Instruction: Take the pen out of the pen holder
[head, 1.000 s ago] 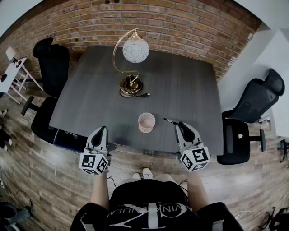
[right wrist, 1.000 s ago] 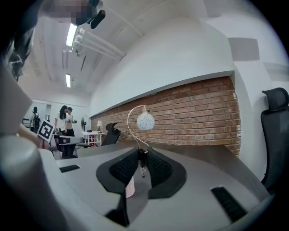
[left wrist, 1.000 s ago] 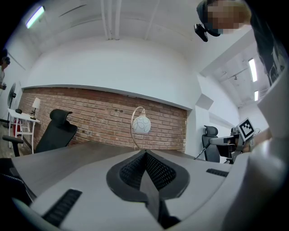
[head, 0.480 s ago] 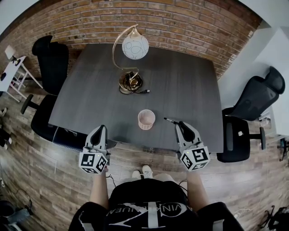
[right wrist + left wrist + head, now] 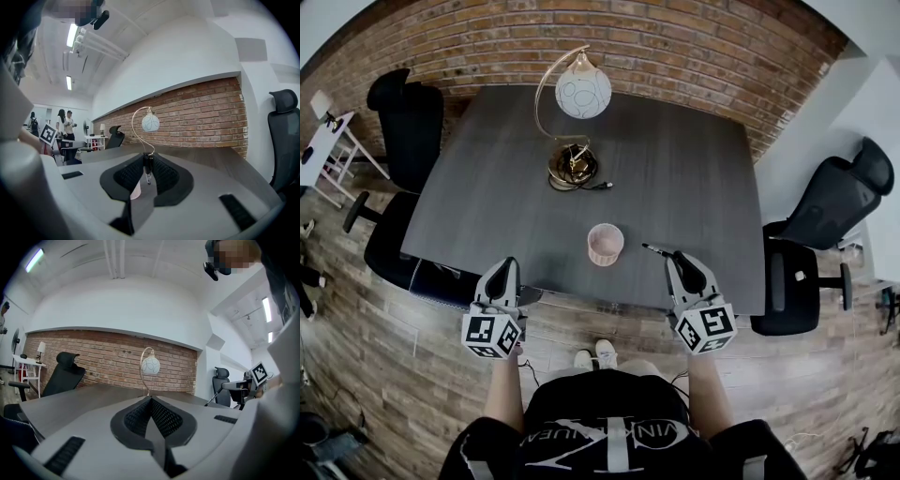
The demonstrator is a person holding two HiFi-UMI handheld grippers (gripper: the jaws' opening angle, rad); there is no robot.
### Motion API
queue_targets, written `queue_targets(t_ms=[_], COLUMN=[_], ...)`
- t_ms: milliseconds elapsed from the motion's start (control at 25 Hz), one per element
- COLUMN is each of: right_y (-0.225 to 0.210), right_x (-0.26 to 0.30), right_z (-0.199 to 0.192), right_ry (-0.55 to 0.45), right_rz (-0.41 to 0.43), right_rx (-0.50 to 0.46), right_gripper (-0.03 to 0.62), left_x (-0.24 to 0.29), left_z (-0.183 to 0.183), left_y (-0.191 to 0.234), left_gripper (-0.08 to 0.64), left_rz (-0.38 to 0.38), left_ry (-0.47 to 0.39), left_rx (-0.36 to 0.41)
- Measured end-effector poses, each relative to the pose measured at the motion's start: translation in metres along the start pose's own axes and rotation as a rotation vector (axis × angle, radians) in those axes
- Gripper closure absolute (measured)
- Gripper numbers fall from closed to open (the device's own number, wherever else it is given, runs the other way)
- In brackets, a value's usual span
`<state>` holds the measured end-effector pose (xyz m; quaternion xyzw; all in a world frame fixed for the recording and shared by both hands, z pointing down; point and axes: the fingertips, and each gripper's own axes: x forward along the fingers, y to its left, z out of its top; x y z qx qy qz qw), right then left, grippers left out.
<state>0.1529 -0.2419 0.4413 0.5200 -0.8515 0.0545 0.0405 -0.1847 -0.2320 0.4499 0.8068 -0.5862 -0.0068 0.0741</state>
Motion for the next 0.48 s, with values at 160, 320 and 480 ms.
queue_targets(t_ms=[160, 320, 480], right_y=[-0.0019, -0.0018, -0.0017], right_x=[-0.0002, -0.0012, -0.0031], right_z=[-0.0009, -0.0017, -0.0031], right_ry=[-0.001, 0.001, 0.003], right_rz=[-0.001, -0.004, -0.003], right_rx=[0.002, 0.006, 0.008], right_gripper=[0.525, 0.525, 0.525], left_x=[0.0011, 0.0011, 0.0005], left_z=[-0.0018, -0.0025, -0.0028], left_y=[-0.0004, -0.0003, -0.0018], left_gripper=[0.545, 0.545, 0.545], left_rz=[-0.002, 0.000, -0.001], left_ry=[0.006, 0.008, 0.008], left_rx=[0.002, -0.001, -0.003])
